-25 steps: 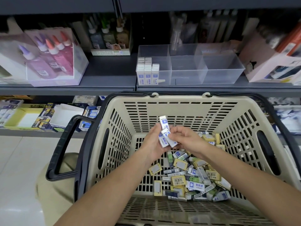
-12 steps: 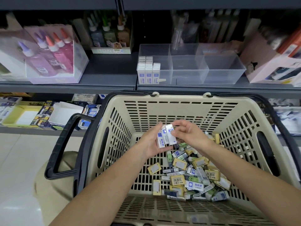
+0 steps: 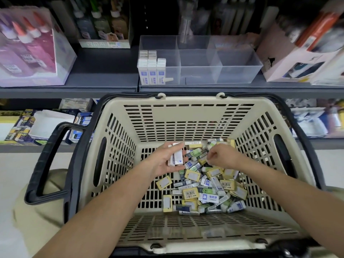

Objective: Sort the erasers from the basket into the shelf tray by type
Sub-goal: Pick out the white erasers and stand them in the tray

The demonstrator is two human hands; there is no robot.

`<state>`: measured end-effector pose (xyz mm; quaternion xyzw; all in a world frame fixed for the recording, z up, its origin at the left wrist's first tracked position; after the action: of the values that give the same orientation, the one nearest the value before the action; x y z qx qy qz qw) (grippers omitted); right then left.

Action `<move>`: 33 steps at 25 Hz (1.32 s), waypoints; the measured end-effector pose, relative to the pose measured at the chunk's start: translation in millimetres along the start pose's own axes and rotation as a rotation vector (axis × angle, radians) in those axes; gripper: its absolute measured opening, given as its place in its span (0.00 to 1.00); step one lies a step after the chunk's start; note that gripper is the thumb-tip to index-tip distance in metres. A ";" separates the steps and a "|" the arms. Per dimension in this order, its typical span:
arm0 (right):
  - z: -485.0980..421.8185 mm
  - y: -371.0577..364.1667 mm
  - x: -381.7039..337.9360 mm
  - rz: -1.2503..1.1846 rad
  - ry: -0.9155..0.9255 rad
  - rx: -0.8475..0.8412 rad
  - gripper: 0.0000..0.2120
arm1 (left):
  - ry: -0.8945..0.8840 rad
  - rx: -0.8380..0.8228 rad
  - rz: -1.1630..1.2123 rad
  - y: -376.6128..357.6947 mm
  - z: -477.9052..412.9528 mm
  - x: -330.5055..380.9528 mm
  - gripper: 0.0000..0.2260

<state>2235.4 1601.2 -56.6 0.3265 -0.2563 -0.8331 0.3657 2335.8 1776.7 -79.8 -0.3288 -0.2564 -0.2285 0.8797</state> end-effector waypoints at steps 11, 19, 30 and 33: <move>-51.3 -48.2 -45.9 0.744 0.315 0.040 0.15 | 0.003 0.120 -0.005 21.3 -2.7 8.1 0.08; -41.6 -26.3 -44.4 0.357 0.252 0.127 0.07 | 0.012 0.102 -0.024 23.9 -5.3 4.6 0.14; -2.1 22.8 -33.9 -0.933 0.154 0.040 0.04 | -0.010 -0.135 -0.036 -2.3 -6.2 4.0 0.21; 0.8 31.5 6.1 -0.534 -0.068 0.201 0.04 | 0.001 -0.075 -0.006 -0.8 -8.4 3.5 0.21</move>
<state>2245.5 1577.6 -37.3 0.3890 -0.2544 -0.8808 0.0907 2340.5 1769.5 -82.7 -0.3606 -0.2484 -0.2405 0.8663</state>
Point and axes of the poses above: each hand's wrist, its own z-axis away from the middle knuckle, its own y-axis out of the back of the hand, x = y × z, the point moved 3 cm from there along -z, towards the middle knuckle, and after that the axes turned 9 degrees about -x, right-handed, at the moved point
